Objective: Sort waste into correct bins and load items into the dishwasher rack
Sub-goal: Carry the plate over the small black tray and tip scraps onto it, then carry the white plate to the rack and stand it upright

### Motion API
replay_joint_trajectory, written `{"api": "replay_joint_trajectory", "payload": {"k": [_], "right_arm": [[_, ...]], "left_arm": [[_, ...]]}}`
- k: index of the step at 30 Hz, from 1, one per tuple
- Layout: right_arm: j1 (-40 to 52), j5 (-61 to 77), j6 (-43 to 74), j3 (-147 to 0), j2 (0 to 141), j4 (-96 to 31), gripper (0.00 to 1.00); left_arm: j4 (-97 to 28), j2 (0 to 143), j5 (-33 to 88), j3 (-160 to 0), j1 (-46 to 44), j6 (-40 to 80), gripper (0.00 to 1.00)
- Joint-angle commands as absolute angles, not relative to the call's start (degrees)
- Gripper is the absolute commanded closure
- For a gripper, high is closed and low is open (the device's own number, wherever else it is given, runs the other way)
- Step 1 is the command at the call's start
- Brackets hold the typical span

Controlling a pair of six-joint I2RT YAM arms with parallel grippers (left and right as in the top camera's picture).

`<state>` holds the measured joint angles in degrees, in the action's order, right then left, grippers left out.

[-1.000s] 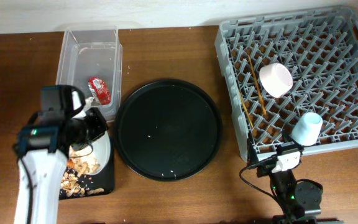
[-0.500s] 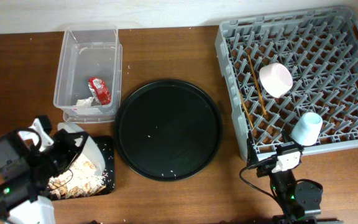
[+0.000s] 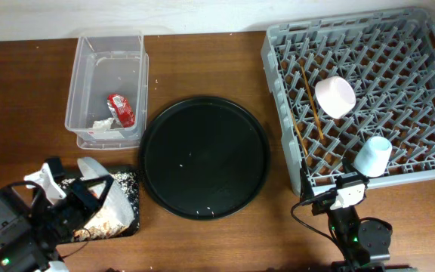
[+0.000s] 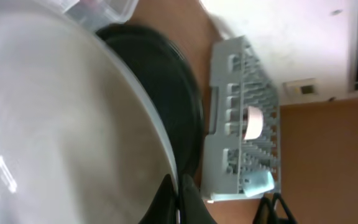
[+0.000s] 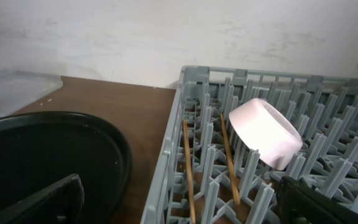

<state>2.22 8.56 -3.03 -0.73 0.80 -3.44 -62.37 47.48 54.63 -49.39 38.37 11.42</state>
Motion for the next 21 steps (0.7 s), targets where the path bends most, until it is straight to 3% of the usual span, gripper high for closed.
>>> {"api": "replay_joint_trajectory", "payload": {"k": [1, 8, 10, 12, 17, 21], "right_arm": [[1.85, 9.04, -2.57, -0.32, 0.36, -3.6, 0.02], [1.85, 9.06, -2.55, -0.32, 0.36, -3.6, 0.02], [1.85, 9.04, -2.55, -0.32, 0.36, -3.6, 0.02], [1.85, 9.04, -2.55, -0.32, 0.36, -3.6, 0.02], [1.85, 9.04, -2.55, -0.32, 0.36, -3.6, 0.02], [1.85, 9.04, -2.55, -0.32, 0.36, -3.6, 0.02]], "left_arm": [[-62.11, 46.5, 50.06, -49.56, 40.69, 6.81, 1.0], [-54.5, 47.05, 55.4, -49.78, 40.82, 8.29, 1.0], [-53.45, 48.64, 56.14, -51.72, 36.27, 8.16, 1.0], [-51.99, 50.72, 52.9, -55.68, 26.17, 8.05, 1.0], [-50.28, 67.46, 22.17, -70.67, -9.96, 9.76, 1.0], [-44.45, 87.66, 23.79, -82.56, -20.95, 4.38, 1.0]]}}
